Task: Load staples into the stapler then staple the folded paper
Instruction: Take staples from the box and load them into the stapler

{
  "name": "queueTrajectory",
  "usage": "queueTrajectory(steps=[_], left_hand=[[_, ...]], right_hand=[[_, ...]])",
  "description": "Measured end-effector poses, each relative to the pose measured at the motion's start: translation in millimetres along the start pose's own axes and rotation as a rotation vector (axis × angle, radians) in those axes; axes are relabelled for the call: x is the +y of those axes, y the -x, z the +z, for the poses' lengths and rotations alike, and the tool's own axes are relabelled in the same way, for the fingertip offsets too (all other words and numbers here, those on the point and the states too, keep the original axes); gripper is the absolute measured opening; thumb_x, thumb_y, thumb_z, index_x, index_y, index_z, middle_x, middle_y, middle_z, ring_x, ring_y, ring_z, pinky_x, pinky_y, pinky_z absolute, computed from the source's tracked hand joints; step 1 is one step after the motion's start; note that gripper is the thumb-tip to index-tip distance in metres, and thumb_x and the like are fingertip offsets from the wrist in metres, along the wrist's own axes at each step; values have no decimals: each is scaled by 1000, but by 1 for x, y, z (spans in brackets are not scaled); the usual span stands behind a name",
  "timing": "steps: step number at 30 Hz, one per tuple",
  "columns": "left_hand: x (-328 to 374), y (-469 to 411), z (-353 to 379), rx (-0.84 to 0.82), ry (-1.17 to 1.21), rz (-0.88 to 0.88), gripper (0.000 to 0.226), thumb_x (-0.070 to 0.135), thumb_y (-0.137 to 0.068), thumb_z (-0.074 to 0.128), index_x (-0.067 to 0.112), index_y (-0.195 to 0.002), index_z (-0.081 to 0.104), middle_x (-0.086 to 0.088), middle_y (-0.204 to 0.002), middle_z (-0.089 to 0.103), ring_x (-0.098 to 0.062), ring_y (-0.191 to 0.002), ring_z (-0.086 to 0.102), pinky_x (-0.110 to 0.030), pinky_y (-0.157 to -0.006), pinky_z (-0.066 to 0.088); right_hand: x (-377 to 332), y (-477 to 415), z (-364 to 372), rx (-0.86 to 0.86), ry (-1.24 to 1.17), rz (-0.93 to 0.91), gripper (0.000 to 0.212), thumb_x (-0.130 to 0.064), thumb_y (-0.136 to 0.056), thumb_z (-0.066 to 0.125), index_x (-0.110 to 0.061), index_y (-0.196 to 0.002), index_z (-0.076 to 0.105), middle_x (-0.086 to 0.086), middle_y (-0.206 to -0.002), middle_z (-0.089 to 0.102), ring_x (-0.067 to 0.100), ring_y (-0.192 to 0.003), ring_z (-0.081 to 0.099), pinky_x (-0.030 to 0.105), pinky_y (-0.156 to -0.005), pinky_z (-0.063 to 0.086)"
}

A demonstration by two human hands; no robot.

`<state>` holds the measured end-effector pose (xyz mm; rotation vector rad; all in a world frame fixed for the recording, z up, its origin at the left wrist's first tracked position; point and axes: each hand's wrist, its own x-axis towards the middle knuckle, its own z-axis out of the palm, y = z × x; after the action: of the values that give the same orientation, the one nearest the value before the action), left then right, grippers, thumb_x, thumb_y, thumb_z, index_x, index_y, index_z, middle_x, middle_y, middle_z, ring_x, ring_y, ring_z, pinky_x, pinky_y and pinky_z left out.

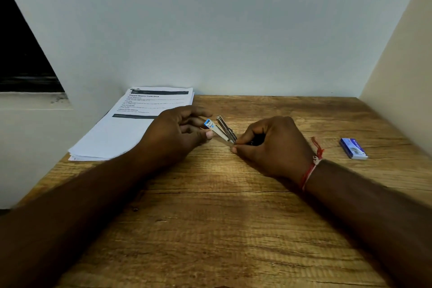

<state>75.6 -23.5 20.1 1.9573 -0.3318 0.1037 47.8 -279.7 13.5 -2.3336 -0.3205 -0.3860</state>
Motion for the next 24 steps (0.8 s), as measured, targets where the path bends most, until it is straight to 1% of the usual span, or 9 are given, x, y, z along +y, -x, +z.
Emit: queueTrajectory(steps=[3,9,12,14,16,17,18,21,24], left_hand=[[-3,0,1,-5,-35,-3,37,15,-93,93,30,-124,80,7,-109,88,-27,-103,86,-47,-109,63],[1,3,3,1,-14,14,43,14,-92,93,33,-128,80,7,-106,88,-24,-101,86,-51,-112,62],[1,3,3,5,-12,38,45,25,-91,95,43,-129,80,-3,-99,88,-22,-103,86,-49,-115,59],[4,6,2,3,3,45,40,36,-90,92,42,-128,80,-10,-94,88,-23,-103,86,-37,-103,64],[11,10,3,7,-1,31,34,43,-90,88,37,-123,82,-7,-91,88,-18,-95,88,-16,-73,61],[13,11,4,11,5,29,33,44,-89,87,33,-120,83,-4,-90,89,-16,-92,88,-13,-66,60],[15,13,5,14,21,32,32,45,-88,86,29,-116,85,-2,-90,89,-16,-90,88,-17,-67,65],[16,14,6,9,24,46,25,41,-92,86,20,-106,88,-3,-91,89,-24,-90,88,-44,-94,71],[15,13,4,-15,-11,29,19,36,-98,84,19,-103,90,-2,-91,89,-24,-92,87,-52,-99,69]], right_hand=[[2,-2,0,-13,3,-10,10,-32,-82,99,-30,-82,90,-18,-78,82,1,-76,76,26,-69,64],[-1,1,2,-1,-8,-14,11,-31,-82,99,-28,-80,89,-17,-78,82,1,-77,76,29,-69,65],[-3,3,5,21,-3,-44,16,-31,-81,99,-26,-77,85,-16,-77,80,2,-76,75,29,-69,65],[-4,4,6,33,15,-67,21,-30,-80,100,-26,-77,80,-15,-78,78,2,-76,73,22,-65,61],[-5,4,7,57,28,-91,26,-28,-79,100,-27,-81,74,-15,-78,74,2,-75,70,15,-60,54],[-5,4,7,67,14,-105,29,-25,-79,99,-28,-84,71,-14,-78,73,3,-75,70,16,-60,54],[-5,4,8,72,-6,-118,31,-23,-78,99,-28,-87,69,-13,-78,73,5,-74,71,18,-60,55],[-6,5,9,75,-36,-146,35,-20,-78,98,-28,-91,67,-13,-80,73,6,-71,72,18,-59,56],[-4,4,9,74,-19,-140,31,-22,-79,99,-29,-91,72,-14,-81,75,4,-74,72,22,-63,59]])
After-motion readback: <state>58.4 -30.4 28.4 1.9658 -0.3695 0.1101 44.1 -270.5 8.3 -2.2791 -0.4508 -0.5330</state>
